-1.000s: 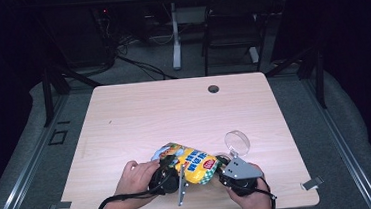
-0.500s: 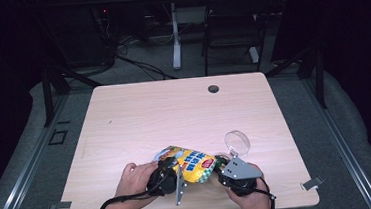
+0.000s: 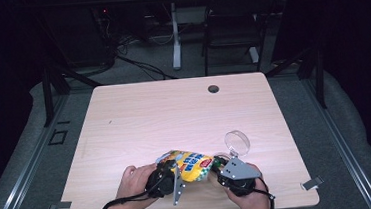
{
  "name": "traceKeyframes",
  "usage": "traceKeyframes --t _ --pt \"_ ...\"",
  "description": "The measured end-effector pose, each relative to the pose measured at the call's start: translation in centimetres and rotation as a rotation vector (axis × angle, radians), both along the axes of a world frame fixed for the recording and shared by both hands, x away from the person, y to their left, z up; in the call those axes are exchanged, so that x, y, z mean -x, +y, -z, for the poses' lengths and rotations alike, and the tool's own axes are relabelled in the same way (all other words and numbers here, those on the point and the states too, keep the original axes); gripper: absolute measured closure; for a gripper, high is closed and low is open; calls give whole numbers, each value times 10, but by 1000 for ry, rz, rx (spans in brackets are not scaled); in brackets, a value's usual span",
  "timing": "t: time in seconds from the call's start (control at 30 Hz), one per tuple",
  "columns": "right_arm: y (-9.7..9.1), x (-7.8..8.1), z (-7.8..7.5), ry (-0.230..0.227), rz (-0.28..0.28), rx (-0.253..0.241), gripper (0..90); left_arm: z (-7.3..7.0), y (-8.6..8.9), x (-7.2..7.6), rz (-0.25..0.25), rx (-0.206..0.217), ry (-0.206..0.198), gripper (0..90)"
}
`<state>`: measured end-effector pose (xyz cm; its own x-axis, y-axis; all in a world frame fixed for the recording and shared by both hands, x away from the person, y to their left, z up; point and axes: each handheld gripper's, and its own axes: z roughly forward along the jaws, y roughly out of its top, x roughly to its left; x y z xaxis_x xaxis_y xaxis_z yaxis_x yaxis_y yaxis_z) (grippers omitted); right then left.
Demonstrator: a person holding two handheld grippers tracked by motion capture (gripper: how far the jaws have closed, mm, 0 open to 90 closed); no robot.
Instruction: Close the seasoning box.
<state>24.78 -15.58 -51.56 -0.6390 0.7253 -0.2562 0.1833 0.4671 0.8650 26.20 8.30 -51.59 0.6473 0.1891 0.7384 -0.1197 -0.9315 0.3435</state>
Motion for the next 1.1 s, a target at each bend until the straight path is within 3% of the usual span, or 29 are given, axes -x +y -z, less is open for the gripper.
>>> traceKeyframes --t 0.17,0.23,0.47,0.53,0.7,0.73,0.8,1.1 --pt "1 0 1 -2 -2 1 714 1 2 0 2 9 4 858" --pt "1 0 1 -3 -1 3 714 2 3 0 -3 22 28 857" --pt "2 0 1 -6 -4 1 713 4 4 -2 0 54 53 859" --pt "2 0 1 -7 -6 1 712 4 5 -2 -4 35 64 860" --pt "2 -1 2 -5 -12 1 710 6 7 -3 -3 56 76 866" --pt "2 0 2 -6 -13 3 709 5 7 -4 -2 43 76 867" --pt "2 0 2 -7 -13 1 708 7 7 -4 -4 70 86 867" --pt "2 -1 3 -8 -12 -10 694 8 9 -6 -5 92 116 870"
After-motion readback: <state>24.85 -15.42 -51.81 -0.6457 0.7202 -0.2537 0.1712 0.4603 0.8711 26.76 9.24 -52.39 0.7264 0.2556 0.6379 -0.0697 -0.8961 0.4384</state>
